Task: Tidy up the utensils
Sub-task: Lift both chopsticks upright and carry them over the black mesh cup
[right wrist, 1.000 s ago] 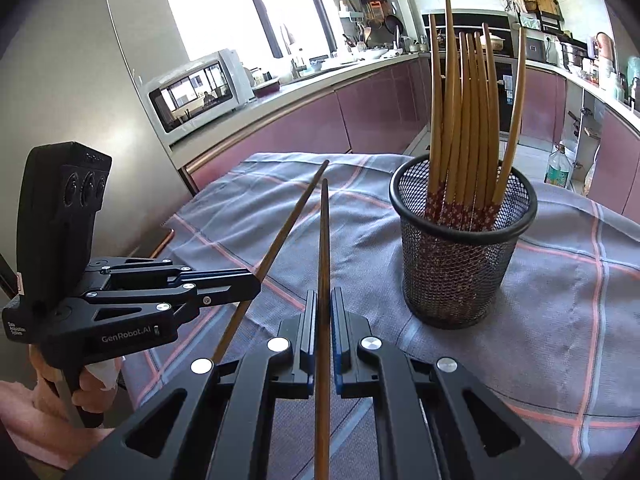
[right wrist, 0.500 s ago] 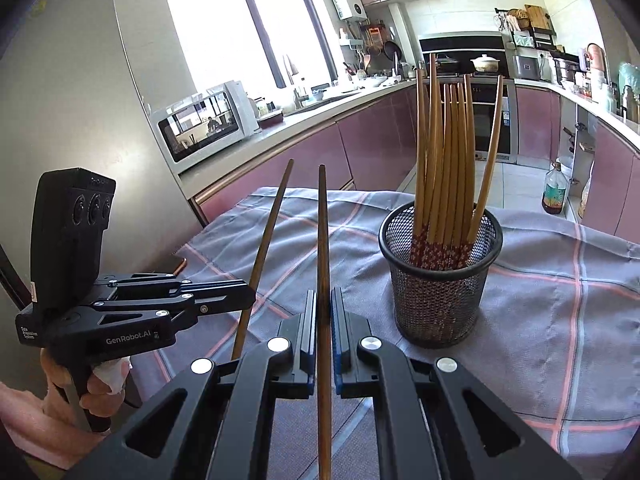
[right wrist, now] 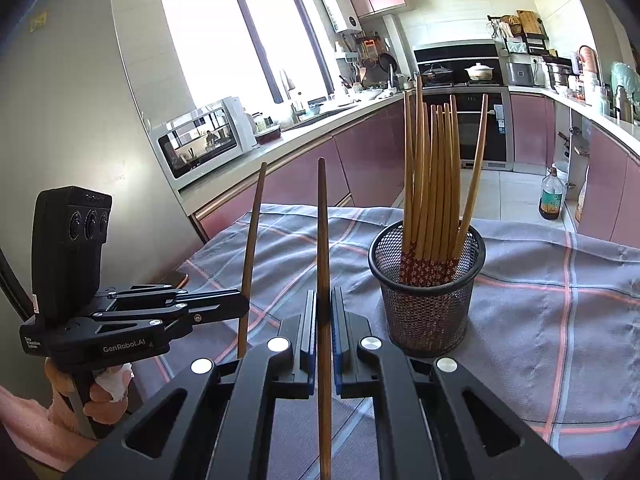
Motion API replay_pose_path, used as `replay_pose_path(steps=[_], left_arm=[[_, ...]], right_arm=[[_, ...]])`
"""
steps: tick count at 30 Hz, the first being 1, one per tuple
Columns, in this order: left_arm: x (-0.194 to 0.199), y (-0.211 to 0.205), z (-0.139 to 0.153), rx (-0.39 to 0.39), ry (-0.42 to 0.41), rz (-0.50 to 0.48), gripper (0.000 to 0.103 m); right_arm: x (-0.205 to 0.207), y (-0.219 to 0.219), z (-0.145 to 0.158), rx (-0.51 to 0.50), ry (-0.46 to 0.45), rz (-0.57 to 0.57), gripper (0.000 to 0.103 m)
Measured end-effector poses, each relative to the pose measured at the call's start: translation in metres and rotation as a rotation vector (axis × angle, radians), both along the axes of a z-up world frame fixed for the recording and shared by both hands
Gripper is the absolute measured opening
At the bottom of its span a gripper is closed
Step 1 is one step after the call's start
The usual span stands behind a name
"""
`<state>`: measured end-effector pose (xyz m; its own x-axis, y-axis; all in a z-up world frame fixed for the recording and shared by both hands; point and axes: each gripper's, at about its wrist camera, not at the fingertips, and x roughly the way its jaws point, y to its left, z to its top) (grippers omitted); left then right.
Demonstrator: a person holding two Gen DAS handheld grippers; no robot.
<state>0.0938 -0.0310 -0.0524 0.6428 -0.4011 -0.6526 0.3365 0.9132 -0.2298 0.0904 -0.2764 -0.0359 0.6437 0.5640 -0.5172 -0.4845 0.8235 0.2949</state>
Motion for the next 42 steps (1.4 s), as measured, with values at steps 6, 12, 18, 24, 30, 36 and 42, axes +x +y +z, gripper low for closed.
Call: replay_pose_path(steps=[6, 12, 18, 24, 30, 36, 42], left_arm=[[-0.001, 0.0, 0.004, -0.006, -0.015, -0.004, 0.007], [-0.002, 0.0, 0.01, -0.012, -0.029, -0.009, 0.007], [-0.002, -0.002, 0.015, -0.013, -0.046, -0.016, 0.007], [-0.002, -0.002, 0.018, -0.019, -0.056, -0.019, 0.007], [-0.003, -0.003, 0.021, -0.022, -0.065, -0.024, 0.007], [-0.002, -0.002, 0.023, -0.023, -0.074, -0.025, 0.007], [0.001, -0.003, 0.027, -0.022, -0.085, -0.028, 0.007]], right_arm=[[-0.001, 0.0, 0.005, 0.006, -0.014, -0.003, 0.005], [-0.001, -0.001, 0.009, 0.012, -0.03, -0.01, 0.005], [0.0, -0.003, 0.013, 0.019, -0.045, -0.018, 0.005], [0.0, -0.007, 0.017, 0.025, -0.058, -0.024, 0.005], [-0.001, -0.01, 0.019, 0.031, -0.068, -0.026, 0.005], [0.002, -0.012, 0.021, 0.036, -0.081, -0.03, 0.005], [0.0, -0.015, 0.026, 0.034, -0.099, -0.037, 0.005]])
